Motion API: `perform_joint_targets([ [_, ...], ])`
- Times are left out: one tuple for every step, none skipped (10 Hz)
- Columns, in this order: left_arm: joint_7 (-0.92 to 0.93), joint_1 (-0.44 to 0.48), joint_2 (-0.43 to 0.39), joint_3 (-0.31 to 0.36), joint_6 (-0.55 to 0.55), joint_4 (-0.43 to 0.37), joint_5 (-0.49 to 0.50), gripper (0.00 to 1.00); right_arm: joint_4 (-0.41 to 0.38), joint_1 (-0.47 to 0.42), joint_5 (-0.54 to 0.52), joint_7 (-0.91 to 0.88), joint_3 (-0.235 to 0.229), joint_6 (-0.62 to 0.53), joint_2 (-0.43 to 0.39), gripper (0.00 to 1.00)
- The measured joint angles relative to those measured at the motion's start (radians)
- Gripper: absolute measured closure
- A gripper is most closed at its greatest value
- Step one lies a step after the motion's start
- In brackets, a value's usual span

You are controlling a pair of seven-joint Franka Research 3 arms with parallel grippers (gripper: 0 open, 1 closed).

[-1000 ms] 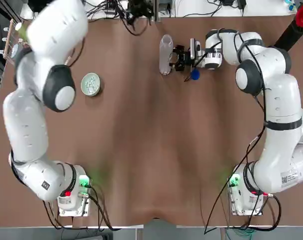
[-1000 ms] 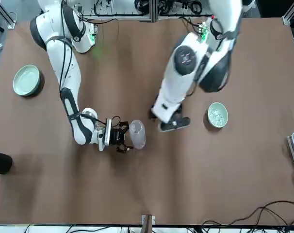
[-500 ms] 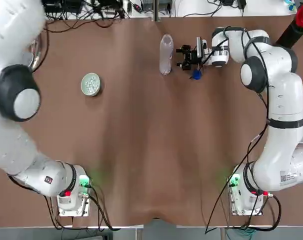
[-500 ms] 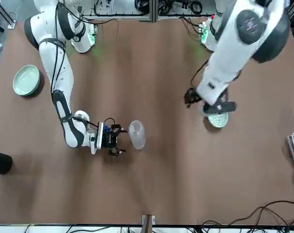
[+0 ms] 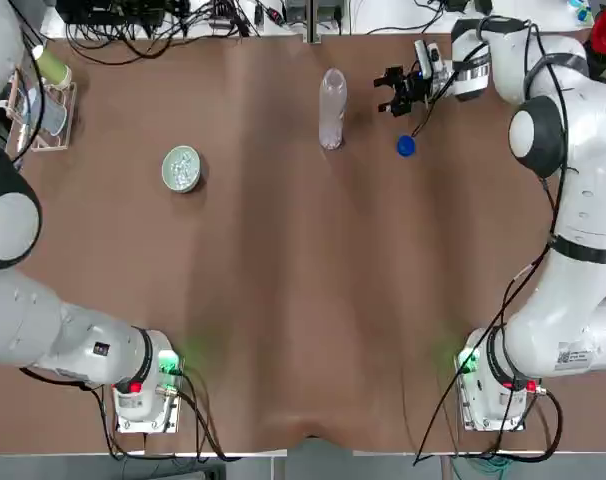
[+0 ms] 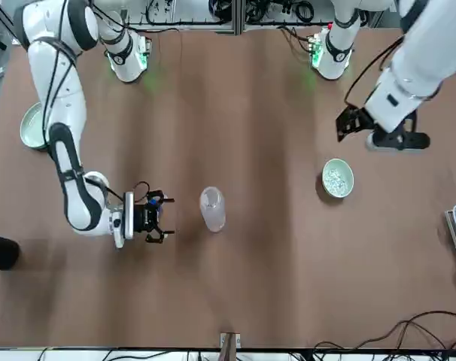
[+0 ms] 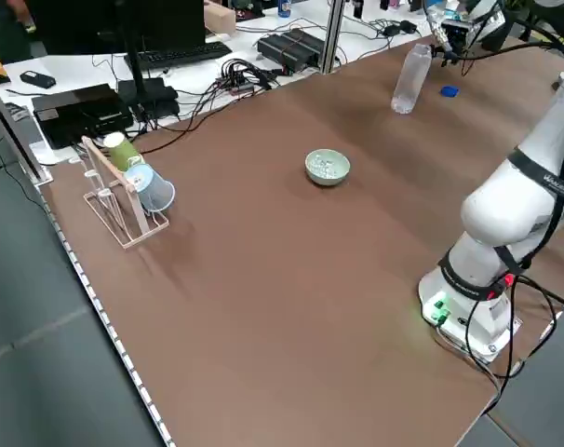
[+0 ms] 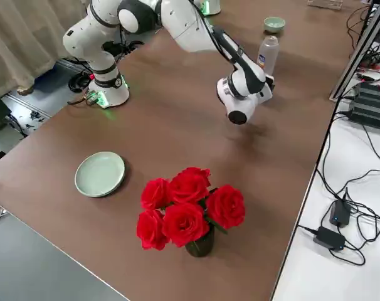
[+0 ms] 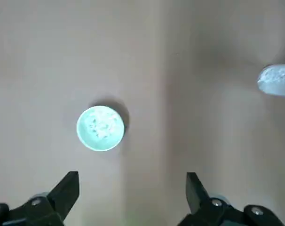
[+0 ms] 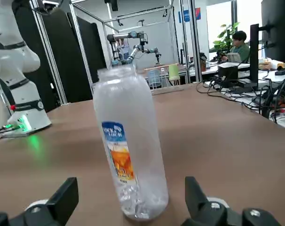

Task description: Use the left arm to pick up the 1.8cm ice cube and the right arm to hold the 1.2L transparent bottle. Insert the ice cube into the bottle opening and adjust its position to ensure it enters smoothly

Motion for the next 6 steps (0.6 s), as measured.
perform_joint_targets([
  [0.044, 0.026, -0.008, 0.003, -0.037, 0.0, 0.0, 0.0, 0.005, 0.0, -0.02, 0.022, -0.005, 0.0, -0.014, 0.0],
  [0.062, 0.046, -0.018, 0.007, -0.057, 0.0, 0.001, 0.0, 0.015, 0.0, -0.078, 0.093, -0.02, 0.0, -0.043, 0.0],
  [0.081, 0.075, -0.027, 0.007, -0.063, 0.0, 0.001, 0.0, 0.031, -0.001, -0.173, 0.21, -0.039, 0.013, -0.097, 0.0],
  [0.107, 0.098, -0.031, 0.008, -0.063, 0.0, 0.001, 0.0, 0.044, 0.001, -0.27, 0.353, -0.06, 0.041, -0.167, 0.0],
  [0.124, 0.107, -0.032, 0.008, -0.063, 0.0, 0.013, 0.0, 0.052, 0.003, -0.38, 0.498, -0.087, 0.059, -0.246, 0.0],
  [0.126, 0.106, -0.032, 0.006, -0.05, 0.0, 0.039, 0.0, 0.061, 0.003, -0.498, 0.616, -0.108, 0.062, -0.314, 0.0],
])
